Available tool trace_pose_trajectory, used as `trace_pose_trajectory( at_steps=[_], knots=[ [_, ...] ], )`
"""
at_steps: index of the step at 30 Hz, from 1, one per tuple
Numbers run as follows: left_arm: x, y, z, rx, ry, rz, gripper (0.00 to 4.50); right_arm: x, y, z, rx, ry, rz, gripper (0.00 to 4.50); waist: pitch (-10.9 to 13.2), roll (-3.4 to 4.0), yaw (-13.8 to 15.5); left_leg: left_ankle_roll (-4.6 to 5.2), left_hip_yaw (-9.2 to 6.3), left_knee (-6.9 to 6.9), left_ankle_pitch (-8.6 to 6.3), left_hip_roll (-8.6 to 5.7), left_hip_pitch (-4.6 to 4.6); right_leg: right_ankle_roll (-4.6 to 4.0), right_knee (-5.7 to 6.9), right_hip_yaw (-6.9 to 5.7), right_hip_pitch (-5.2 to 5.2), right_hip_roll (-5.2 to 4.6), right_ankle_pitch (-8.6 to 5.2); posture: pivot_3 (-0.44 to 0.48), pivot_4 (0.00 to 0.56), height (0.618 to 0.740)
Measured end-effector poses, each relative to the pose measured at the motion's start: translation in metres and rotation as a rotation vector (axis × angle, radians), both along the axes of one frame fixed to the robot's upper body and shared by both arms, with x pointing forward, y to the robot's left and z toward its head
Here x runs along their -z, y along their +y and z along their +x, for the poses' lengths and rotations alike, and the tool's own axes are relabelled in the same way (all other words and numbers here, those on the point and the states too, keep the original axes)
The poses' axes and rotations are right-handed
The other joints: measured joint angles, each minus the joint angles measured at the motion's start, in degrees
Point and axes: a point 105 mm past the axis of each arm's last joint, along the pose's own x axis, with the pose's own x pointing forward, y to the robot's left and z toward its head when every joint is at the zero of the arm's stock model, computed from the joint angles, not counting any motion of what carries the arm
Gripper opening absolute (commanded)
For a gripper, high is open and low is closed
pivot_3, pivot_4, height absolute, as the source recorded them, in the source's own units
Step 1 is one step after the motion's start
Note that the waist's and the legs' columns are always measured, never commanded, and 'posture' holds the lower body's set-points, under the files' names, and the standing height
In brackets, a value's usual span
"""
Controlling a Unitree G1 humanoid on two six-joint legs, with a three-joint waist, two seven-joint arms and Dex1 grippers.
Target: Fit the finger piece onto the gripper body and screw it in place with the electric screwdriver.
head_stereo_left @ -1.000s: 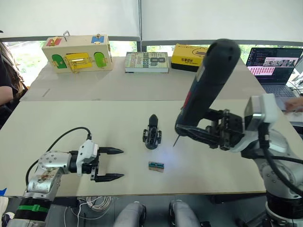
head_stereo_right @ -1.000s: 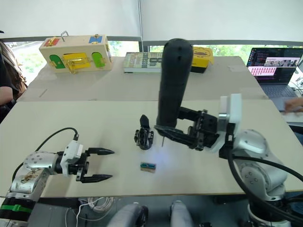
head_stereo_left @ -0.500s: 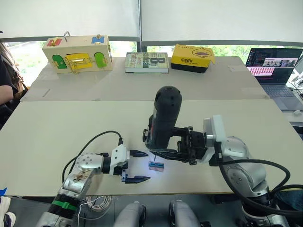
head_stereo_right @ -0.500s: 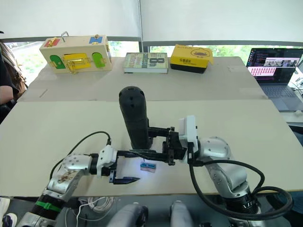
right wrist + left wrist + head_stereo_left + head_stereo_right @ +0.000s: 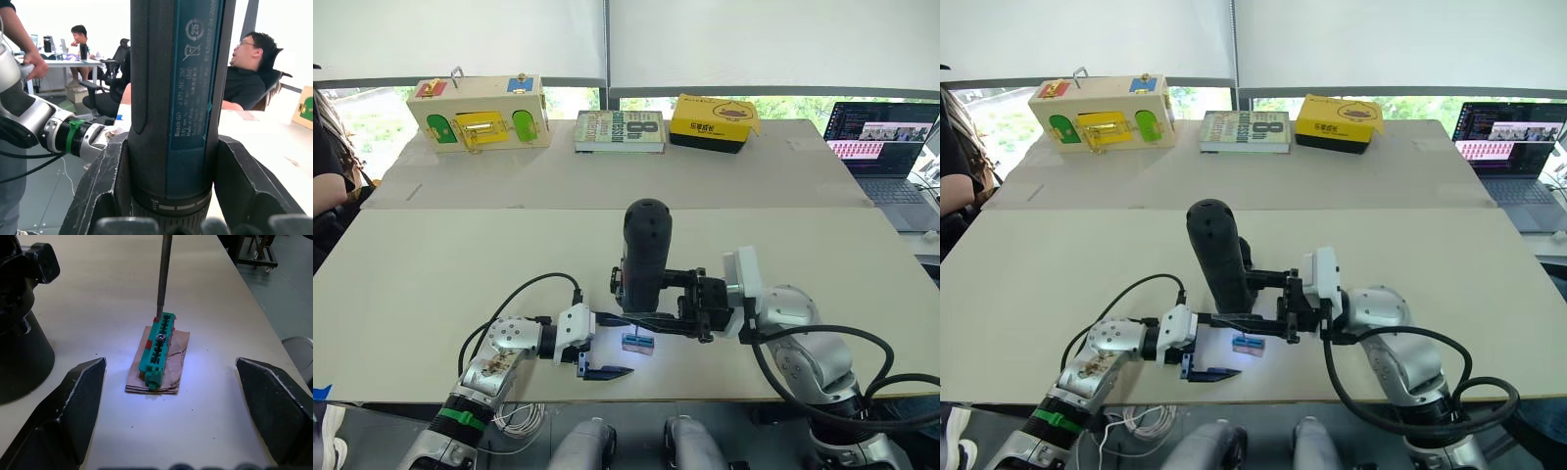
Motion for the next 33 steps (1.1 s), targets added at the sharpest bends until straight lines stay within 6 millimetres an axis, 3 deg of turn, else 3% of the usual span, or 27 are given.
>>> trace_pose_trajectory(
  at_steps=[33],
  knots=[
    [0.000,0.001,0.001,-0.020,0.028,-0.002,4.47,0.011,0.000,0.004,0.018,0.043,-0.021,1.95,-0.01,0.01,-0.08,0.00,0.00,0.00,0.00,0.00,0.09,0.00,0.01,0.02,0.05,0.03,0.00,0.000,0.150,0.740]
  ],
)
